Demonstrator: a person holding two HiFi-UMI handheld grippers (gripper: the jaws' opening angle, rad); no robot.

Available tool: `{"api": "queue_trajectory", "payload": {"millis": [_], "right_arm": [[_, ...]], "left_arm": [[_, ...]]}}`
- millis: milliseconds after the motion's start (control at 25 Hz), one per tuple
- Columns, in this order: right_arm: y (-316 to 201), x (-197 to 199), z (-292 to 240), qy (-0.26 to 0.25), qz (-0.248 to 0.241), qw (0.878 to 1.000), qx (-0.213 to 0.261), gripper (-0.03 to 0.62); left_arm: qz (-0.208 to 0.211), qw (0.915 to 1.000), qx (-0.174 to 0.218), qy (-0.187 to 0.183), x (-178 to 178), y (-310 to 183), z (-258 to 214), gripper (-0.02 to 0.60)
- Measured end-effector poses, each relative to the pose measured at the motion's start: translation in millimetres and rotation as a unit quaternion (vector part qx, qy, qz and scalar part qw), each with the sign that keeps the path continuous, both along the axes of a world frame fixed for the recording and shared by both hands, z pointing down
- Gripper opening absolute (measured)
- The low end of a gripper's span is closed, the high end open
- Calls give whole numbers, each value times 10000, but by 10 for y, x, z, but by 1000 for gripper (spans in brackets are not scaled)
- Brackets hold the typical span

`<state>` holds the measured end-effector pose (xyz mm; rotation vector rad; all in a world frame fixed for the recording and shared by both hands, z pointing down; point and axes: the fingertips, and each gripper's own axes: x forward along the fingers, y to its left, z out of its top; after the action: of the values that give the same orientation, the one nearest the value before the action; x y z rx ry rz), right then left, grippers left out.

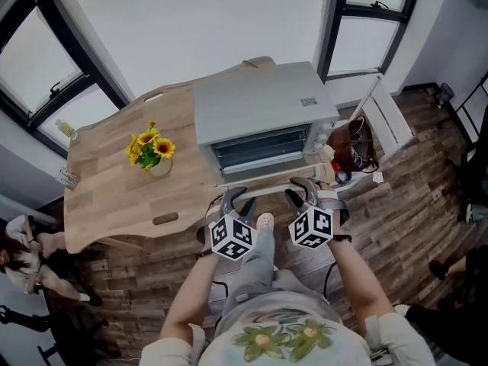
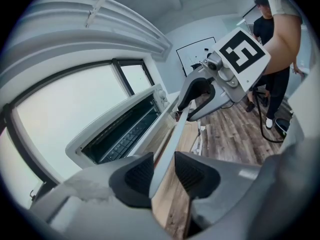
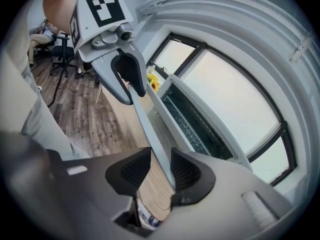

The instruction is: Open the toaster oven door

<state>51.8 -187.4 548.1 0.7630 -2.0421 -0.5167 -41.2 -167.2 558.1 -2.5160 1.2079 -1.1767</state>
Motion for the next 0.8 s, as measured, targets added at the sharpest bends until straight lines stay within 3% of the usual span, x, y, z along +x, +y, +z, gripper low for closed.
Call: {"api": "queue_trajectory", "payload": {"millis": [560, 720, 800], "right_arm": [[117, 20, 111, -1, 105, 9999, -136, 129], [170, 7, 116, -275, 230, 9986, -383, 155], [209, -13, 89, -647, 341, 9954, -613, 164]], "left_arm": [[83, 9999, -127, -39, 22, 123, 119, 135], [101, 9998, -141, -46, 24, 153, 142, 133], [103, 9999, -129, -46, 29, 158, 150, 133]]}}
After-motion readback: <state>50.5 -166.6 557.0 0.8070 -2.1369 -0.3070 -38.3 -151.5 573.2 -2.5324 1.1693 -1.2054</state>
